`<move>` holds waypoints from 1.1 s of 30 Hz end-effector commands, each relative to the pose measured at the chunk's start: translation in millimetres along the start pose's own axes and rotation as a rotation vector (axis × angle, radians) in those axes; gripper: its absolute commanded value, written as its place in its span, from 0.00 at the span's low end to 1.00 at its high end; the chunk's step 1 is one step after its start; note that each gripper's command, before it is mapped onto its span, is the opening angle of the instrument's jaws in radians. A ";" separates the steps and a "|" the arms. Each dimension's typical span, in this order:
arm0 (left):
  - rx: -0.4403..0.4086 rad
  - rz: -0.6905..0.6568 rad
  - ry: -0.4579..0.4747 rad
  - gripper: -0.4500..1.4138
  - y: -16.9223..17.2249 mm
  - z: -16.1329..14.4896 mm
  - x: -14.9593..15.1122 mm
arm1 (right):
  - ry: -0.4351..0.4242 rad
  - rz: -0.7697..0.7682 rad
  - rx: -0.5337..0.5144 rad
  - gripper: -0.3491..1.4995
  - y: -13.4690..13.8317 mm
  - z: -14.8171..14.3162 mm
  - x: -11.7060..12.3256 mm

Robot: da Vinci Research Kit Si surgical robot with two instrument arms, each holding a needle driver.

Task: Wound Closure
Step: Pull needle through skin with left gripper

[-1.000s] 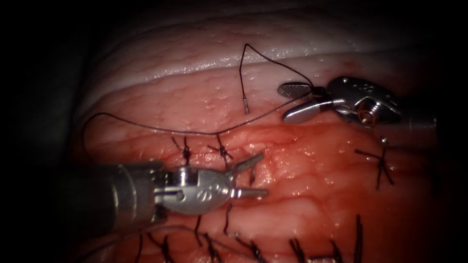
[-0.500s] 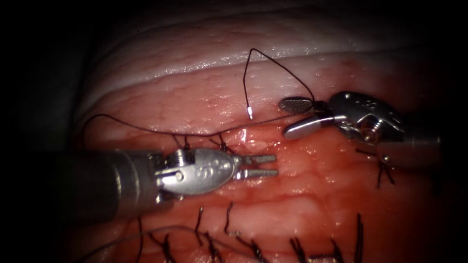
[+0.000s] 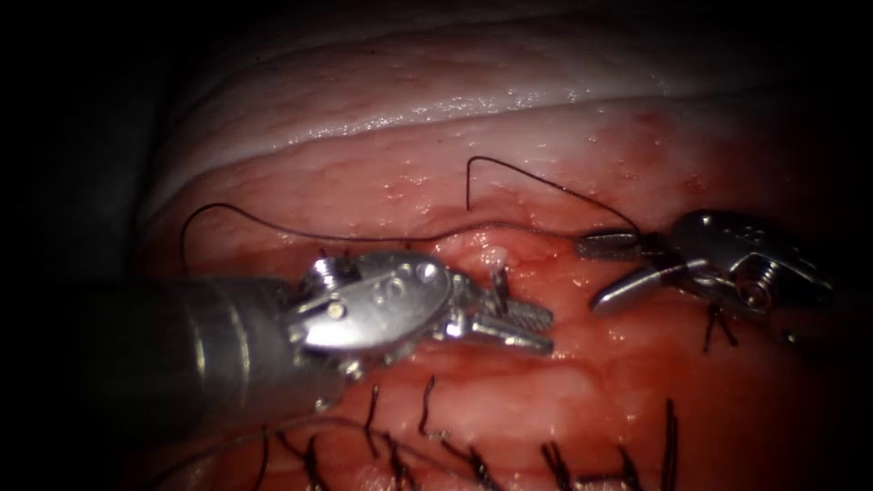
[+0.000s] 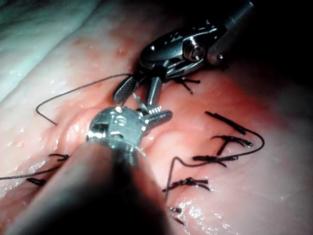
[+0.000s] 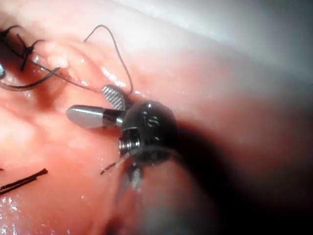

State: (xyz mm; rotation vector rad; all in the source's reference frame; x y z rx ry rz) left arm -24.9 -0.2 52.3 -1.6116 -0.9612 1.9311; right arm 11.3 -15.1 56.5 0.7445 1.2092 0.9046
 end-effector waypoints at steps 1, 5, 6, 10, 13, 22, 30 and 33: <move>-0.021 0.007 0.011 0.00 -0.2 0.4 0.4 | -0.003 0.008 0.002 0.85 -0.3 0.6 -0.5; -0.071 -0.001 0.065 0.00 1.4 -0.3 3.1 | -0.005 0.050 -0.001 0.92 -1.6 0.4 -0.9; -0.078 0.004 0.070 0.00 1.8 -0.5 3.5 | -0.008 0.056 -0.002 0.94 -1.8 0.3 -1.0; -0.095 0.042 0.077 0.00 3.0 -1.3 5.3 | -0.008 0.064 -0.003 0.97 -2.3 0.3 -1.0; -0.037 0.162 0.087 0.00 3.4 -2.2 7.0 | -0.005 0.065 -0.003 0.95 -2.4 0.4 -0.9; 0.435 0.590 -0.042 0.00 1.4 -4.6 11.2 | 0.093 0.093 0.009 0.75 -2.6 0.2 0.7; 0.593 0.730 -0.089 0.00 -1.3 -5.1 9.9 | 0.179 0.262 0.002 0.66 -2.8 0.1 3.9; 0.618 0.756 -0.089 0.00 -1.6 -5.0 9.1 | 0.194 0.322 -0.013 0.63 -3.0 0.7 4.4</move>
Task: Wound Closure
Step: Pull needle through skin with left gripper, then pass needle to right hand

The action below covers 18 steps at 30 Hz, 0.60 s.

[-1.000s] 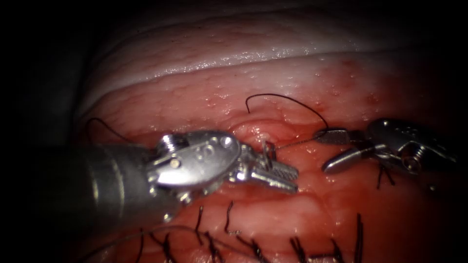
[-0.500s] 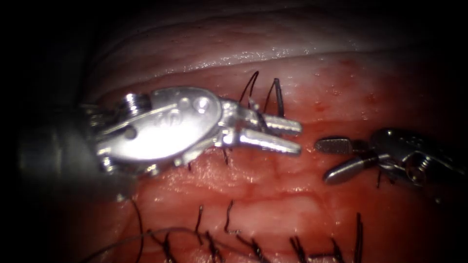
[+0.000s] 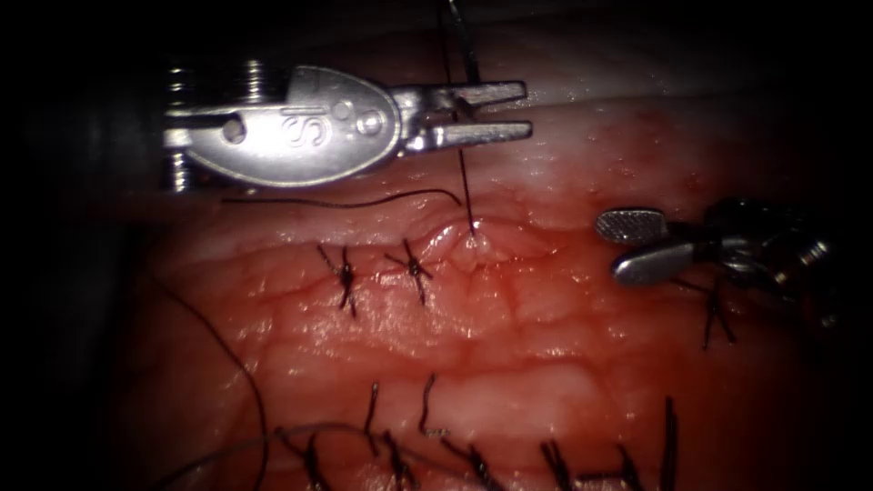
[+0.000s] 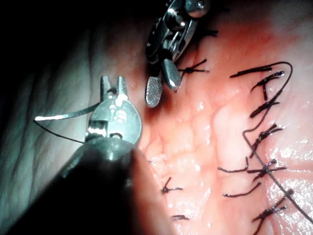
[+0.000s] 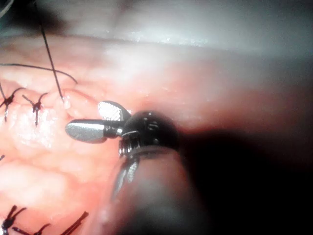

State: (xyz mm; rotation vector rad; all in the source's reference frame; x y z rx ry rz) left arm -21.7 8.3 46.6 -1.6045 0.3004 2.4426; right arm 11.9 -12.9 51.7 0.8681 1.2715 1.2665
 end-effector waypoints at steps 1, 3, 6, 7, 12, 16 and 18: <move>0.005 0.011 0.004 0.00 0.3 0.8 -0.4 | 0.007 0.031 -0.006 0.63 0.1 1.5 0.1; 0.012 0.035 0.007 0.00 1.5 1.1 -0.9 | 0.012 0.109 -0.010 0.65 0.0 2.1 0.1; 0.013 0.075 0.027 0.00 4.2 1.5 -1.8 | 0.019 0.163 -0.015 0.67 -0.1 2.8 0.0; 0.013 0.084 0.031 0.00 5.0 1.6 -2.1 | 0.017 0.181 -0.011 0.66 -0.1 3.0 0.1; 0.011 0.176 0.020 0.00 8.9 2.4 -3.7 | -0.002 0.267 0.025 0.74 -0.3 4.1 0.5; -0.014 0.225 0.013 0.00 10.9 2.9 -4.5 | -0.002 0.293 0.020 0.80 -0.4 4.8 1.2; -0.027 0.248 0.005 0.00 11.9 3.1 -4.9 | -0.009 0.326 0.031 0.82 -0.6 5.5 1.5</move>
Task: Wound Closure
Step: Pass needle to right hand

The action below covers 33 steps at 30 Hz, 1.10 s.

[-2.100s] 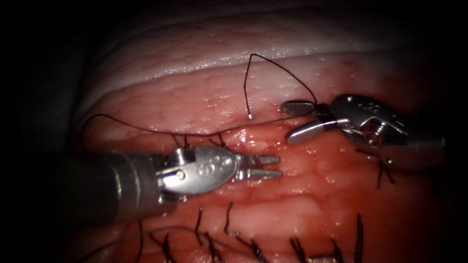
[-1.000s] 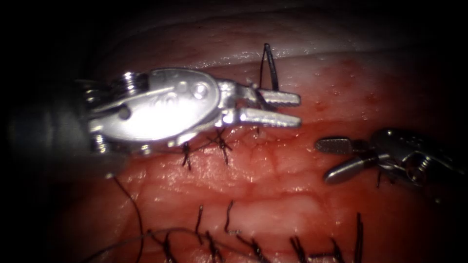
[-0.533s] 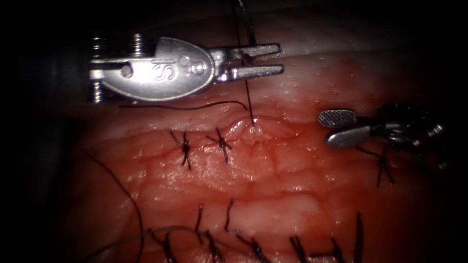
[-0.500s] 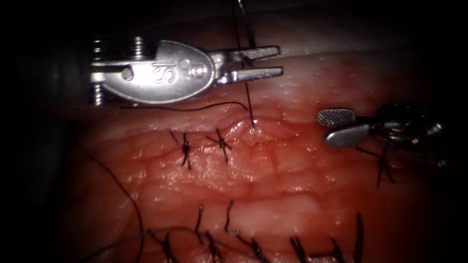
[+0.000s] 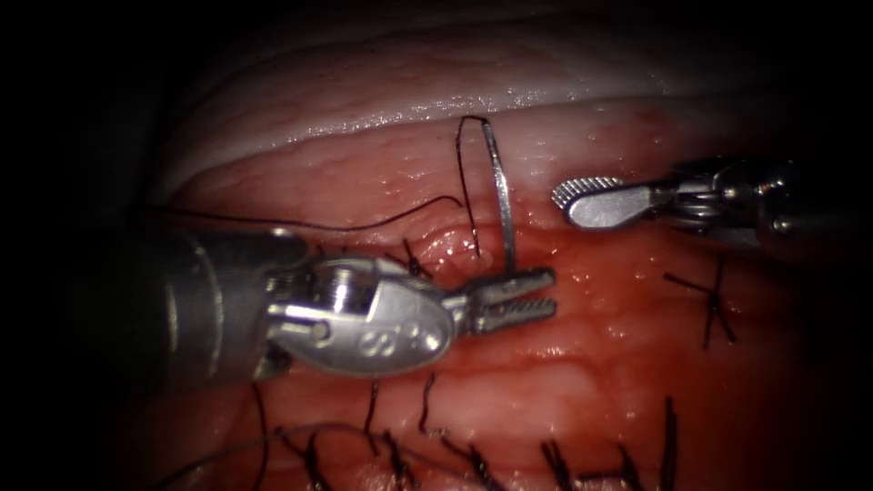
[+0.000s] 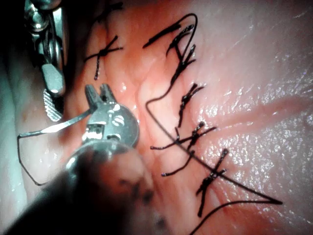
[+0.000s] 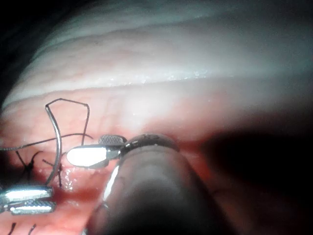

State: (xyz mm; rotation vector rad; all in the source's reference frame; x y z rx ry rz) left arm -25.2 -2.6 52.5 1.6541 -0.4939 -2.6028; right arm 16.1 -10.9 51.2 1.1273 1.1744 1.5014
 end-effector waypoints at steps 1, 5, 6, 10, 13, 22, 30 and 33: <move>-0.005 0.008 -0.002 0.00 0.4 0.8 -0.3 | -0.006 0.009 0.009 0.83 0.2 1.4 0.2; -0.017 0.037 -0.010 0.00 0.8 1.0 -0.5 | -0.017 0.020 0.021 0.83 -0.1 2.5 -0.2; -0.017 0.038 -0.017 0.00 0.9 1.0 -0.5 | -0.020 0.020 0.022 0.81 -0.2 2.9 -0.3; -0.009 0.056 -0.040 0.00 0.9 1.2 -0.5 | -0.031 0.020 -0.003 0.82 -0.5 4.0 -0.8; -0.005 0.067 -0.053 0.00 0.9 1.3 -0.5 | -0.039 0.020 -0.023 0.82 -0.7 4.7 -1.0; 0.006 0.069 -0.099 0.00 0.9 1.3 -0.6 | -0.045 -0.041 -0.160 0.77 -1.2 6.0 -1.8; 0.010 0.068 -0.120 0.00 1.0 1.3 -0.6 | -0.031 -0.065 -0.192 0.70 -1.4 6.7 -2.0; 0.008 0.068 -0.123 0.00 1.0 1.3 -0.6 | -0.040 -0.078 -0.204 0.65 -1.4 6.9 -2.0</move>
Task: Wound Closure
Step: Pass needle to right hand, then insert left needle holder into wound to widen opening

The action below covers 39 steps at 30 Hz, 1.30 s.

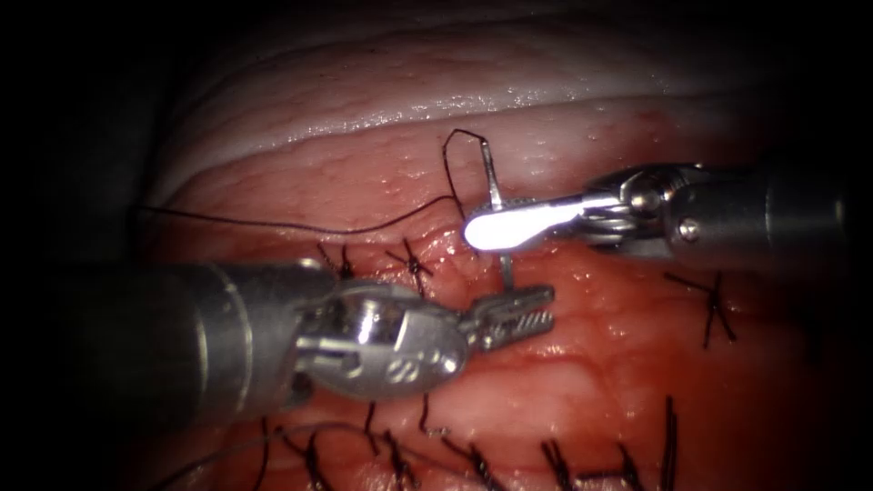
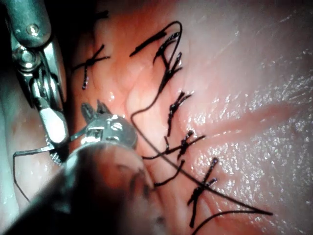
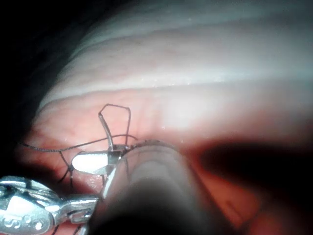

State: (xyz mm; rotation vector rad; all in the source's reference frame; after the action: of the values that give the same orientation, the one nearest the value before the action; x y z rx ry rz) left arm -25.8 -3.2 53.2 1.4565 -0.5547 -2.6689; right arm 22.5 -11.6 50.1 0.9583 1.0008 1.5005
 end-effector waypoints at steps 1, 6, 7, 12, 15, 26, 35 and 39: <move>0.000 0.000 0.003 0.00 0.2 0.7 -0.1 | -0.004 -0.004 0.000 0.63 0.1 1.0 0.0; -0.003 0.001 0.003 0.00 0.2 0.7 0.0 | -0.020 -0.030 -0.018 0.19 0.3 1.1 0.1; -0.004 0.007 0.006 0.00 0.2 0.7 0.0 | -0.024 -0.037 -0.022 0.00 0.4 1.1 0.1; -0.012 0.025 0.010 0.00 0.2 0.7 0.0 | -0.080 -0.117 -0.076 0.00 0.9 1.2 -0.3; -0.013 0.022 0.010 0.14 -0.1 0.6 -0.1 | -0.085 -0.131 -0.077 0.00 1.3 0.9 -0.1; 0.030 -0.111 0.073 0.67 -0.9 -1.0 0.2 | 0.015 -0.312 0.053 0.00 3.6 -1.3 2.5; -0.053 -0.264 0.044 0.00 -1.3 -1.8 -1.7 | 0.131 -0.504 0.189 0.00 5.1 -3.4 3.8; -0.148 -0.306 -0.045 0.00 -1.2 -0.6 -3.3 | 0.153 -0.551 0.229 0.00 4.9 -3.7 3.4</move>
State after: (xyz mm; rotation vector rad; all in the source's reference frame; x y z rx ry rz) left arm -22.7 -1.5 55.2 1.5270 -0.1029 -2.9197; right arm 16.3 -9.0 53.2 0.6479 1.4431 1.0158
